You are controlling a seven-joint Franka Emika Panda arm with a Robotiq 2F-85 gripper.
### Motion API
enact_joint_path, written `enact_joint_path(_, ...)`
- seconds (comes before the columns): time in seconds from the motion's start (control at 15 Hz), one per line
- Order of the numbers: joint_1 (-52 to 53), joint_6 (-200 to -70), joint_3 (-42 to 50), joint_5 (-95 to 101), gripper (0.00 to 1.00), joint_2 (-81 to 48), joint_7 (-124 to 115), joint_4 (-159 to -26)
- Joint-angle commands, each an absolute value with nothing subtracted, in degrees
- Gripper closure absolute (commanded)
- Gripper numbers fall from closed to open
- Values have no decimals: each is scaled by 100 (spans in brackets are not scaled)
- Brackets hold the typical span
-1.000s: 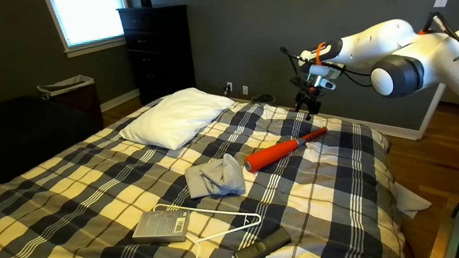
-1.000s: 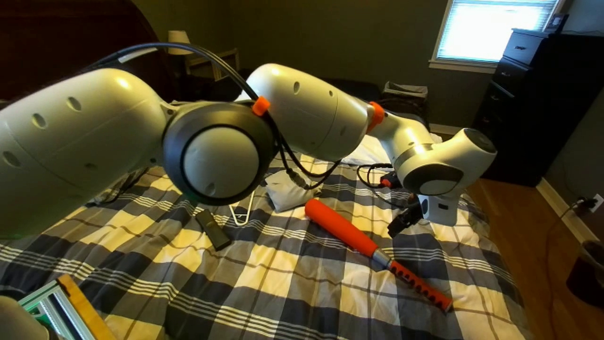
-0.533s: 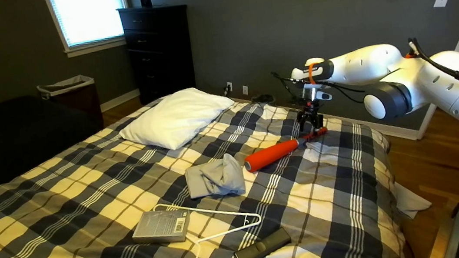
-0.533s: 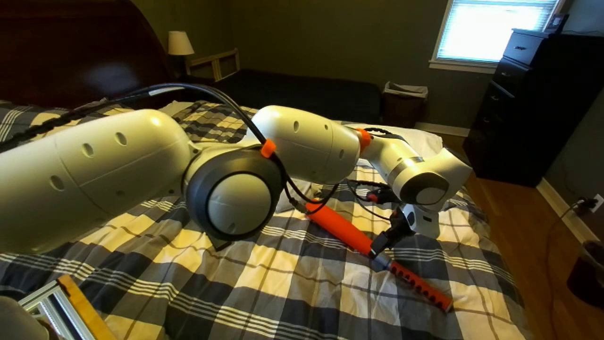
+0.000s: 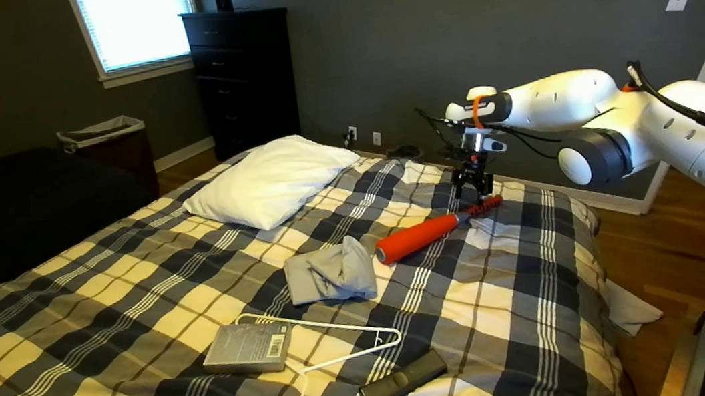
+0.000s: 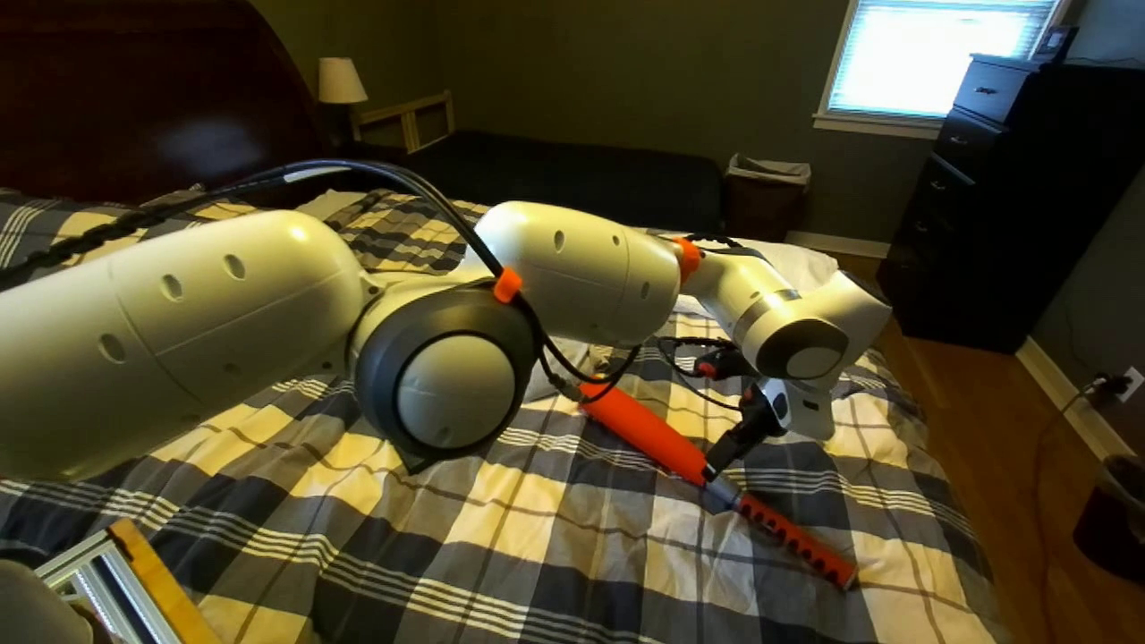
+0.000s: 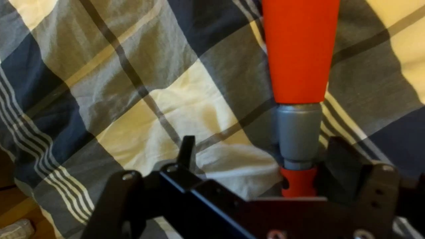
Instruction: Move the orange bat to the left.
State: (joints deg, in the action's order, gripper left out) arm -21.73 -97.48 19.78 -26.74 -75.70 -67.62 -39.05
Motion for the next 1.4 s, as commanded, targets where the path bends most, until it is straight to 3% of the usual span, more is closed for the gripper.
enact_joint_path(0.0,-1753,-10255,2126,-2457,0,-7789,-6993,-3765)
enact_joint_path(0.87,-1445,-11344,2280,-2299,3,-8362,-7191,-3838)
enact_joint_path(0.93,-1441,-11471,2281,-2295,27,-8381,-7164,-3850)
enact_joint_path(1.07,-1421,-11683,2279,-2293,32,-8418,-7155,-3860)
enact_joint_path(1.33,-1335,-11893,2291,-2260,62,-8393,-7099,-3913)
